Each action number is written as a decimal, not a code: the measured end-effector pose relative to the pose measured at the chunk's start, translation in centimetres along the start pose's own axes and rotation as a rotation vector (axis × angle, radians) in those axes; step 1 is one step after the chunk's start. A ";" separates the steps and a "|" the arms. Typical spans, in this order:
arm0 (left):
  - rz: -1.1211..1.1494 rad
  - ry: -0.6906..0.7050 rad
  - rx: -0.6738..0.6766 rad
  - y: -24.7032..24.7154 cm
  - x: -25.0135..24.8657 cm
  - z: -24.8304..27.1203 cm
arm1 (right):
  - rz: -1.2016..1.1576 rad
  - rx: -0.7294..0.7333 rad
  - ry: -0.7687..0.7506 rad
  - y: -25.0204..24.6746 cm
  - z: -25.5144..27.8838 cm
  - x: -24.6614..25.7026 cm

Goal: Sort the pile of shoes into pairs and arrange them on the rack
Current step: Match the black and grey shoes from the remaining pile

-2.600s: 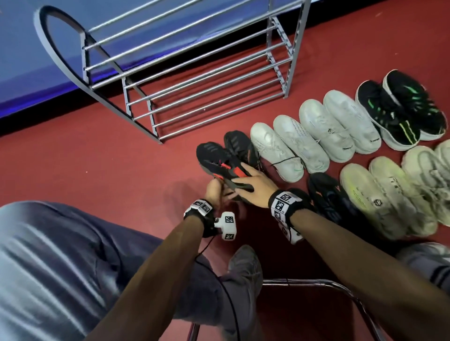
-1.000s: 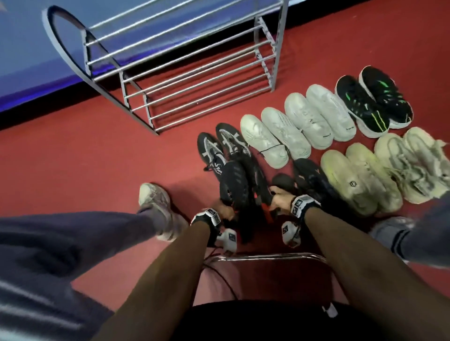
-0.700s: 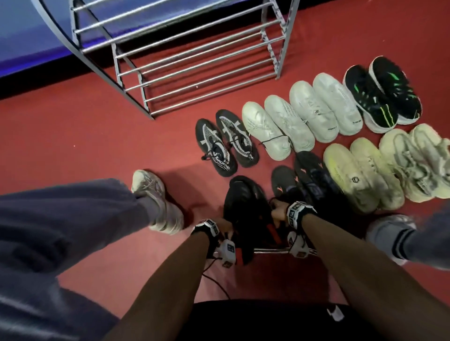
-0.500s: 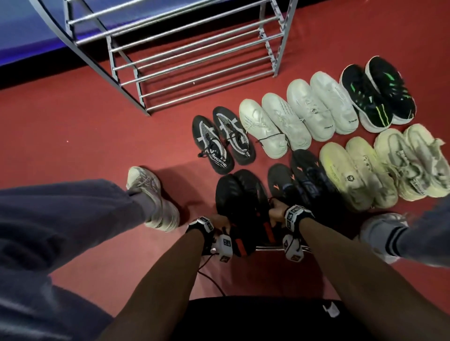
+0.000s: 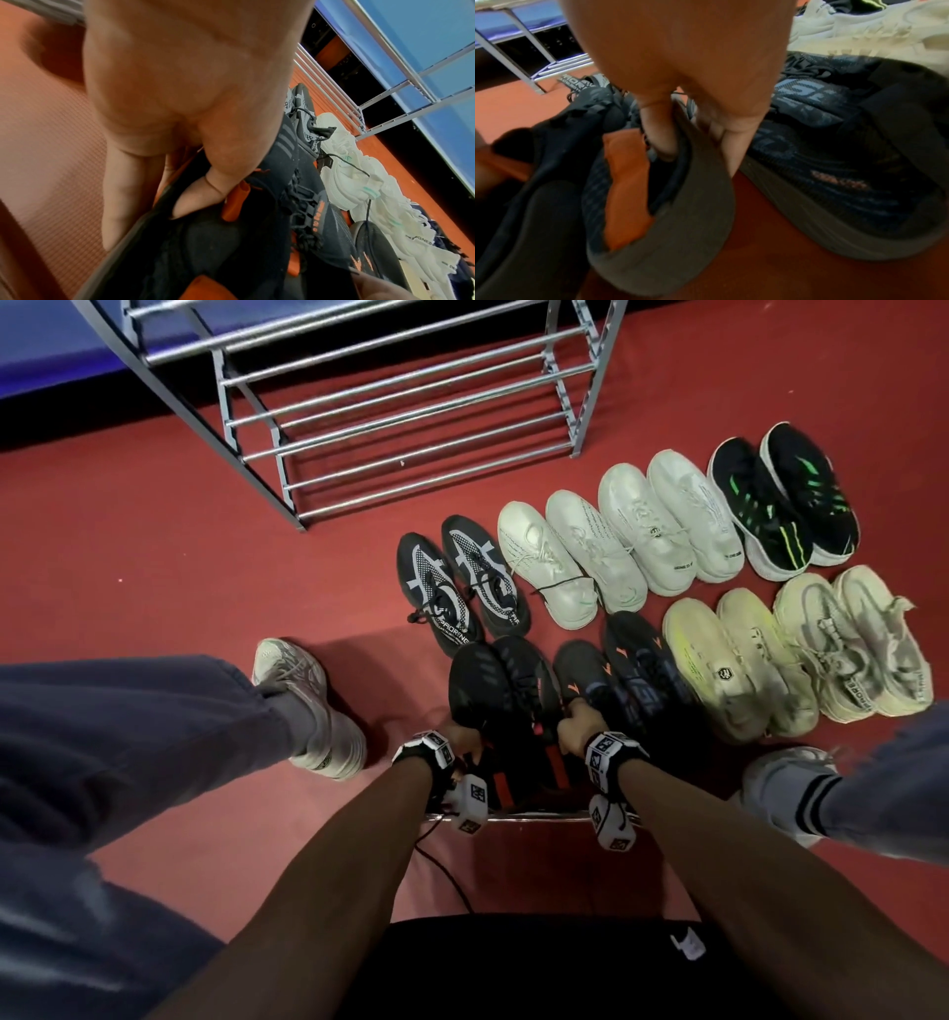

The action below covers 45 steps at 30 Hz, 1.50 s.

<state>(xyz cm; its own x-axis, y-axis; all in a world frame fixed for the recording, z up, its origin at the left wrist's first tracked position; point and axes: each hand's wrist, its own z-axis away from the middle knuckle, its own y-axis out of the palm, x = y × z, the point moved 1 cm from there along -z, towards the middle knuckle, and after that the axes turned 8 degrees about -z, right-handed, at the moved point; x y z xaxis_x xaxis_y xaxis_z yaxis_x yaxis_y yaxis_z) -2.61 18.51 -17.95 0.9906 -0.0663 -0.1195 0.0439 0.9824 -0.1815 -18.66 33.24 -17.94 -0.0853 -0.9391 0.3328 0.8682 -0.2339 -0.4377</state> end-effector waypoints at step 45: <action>0.356 0.056 -0.076 1.5 2.0 1.0 | 0.481 0.033 -0.319 0.2 -1.5 2.3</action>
<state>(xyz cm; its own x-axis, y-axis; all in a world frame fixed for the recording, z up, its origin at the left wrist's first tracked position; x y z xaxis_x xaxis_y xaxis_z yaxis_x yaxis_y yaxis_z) -0.42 20.02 -17.49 0.9334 0.2660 -0.2409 -0.3143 0.9300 -0.1905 -19.44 30.63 -18.46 0.4700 -0.8144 0.3403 0.7878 0.2133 -0.5778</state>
